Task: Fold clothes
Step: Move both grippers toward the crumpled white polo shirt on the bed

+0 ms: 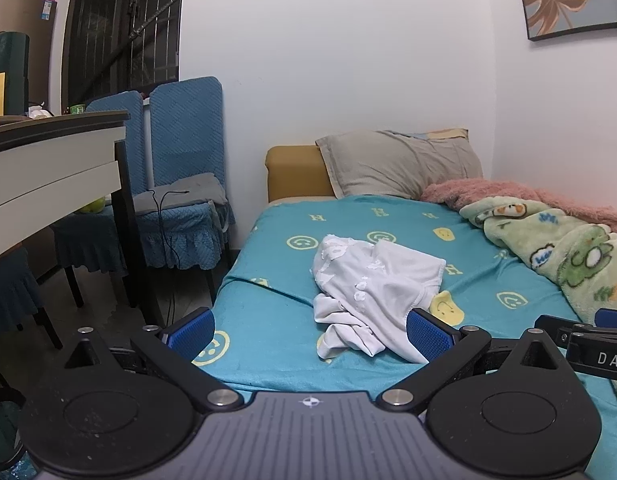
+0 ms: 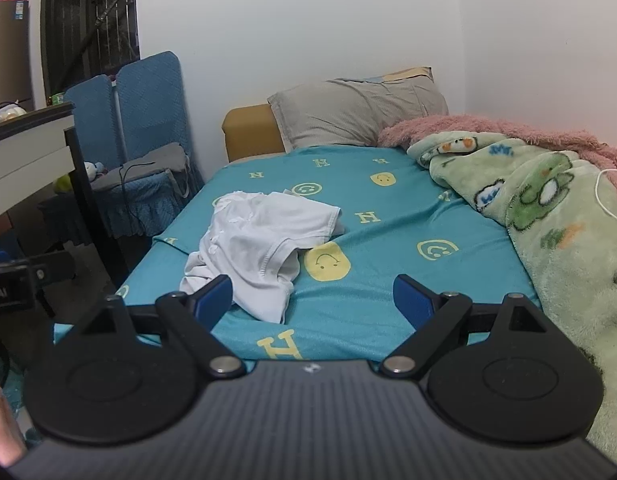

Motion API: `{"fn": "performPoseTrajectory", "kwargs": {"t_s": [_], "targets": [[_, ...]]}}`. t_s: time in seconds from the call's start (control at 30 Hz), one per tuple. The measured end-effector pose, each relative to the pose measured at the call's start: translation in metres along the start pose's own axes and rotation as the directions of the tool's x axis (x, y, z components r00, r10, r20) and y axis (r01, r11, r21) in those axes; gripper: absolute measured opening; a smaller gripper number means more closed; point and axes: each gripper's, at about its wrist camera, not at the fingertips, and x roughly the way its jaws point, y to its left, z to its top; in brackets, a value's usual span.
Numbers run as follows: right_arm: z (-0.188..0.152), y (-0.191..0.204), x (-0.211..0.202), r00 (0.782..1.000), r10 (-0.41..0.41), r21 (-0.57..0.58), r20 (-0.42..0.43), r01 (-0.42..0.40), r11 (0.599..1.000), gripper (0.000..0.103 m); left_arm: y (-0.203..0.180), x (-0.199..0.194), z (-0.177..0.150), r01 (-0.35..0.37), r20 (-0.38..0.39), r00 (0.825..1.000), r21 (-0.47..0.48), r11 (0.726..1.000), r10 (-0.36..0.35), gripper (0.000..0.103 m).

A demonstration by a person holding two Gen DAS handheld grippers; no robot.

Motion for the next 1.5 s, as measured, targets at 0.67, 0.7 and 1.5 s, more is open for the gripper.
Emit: {"fn": "performPoseTrajectory", "kwargs": {"t_s": [0.67,0.7,1.5], "targets": [[0.000,0.001,-0.006,1.000,-0.011,0.002,0.012,0.011,1.000,0.089,0.009,-0.018,0.013,0.015,0.000,1.000,-0.002,1.000,-0.015,0.103],[0.000,0.001,-0.006,1.000,-0.010,0.001,0.011,0.010,1.000,0.089,0.009,-0.018,0.013,0.016,-0.001,1.000,-0.003,1.000,-0.016,0.103],[0.002,0.002,-0.011,0.999,-0.048,0.001,0.019,0.048,0.999,0.089,0.003,-0.003,0.003,0.015,-0.011,1.000,0.001,1.000,-0.015,0.103]]}}
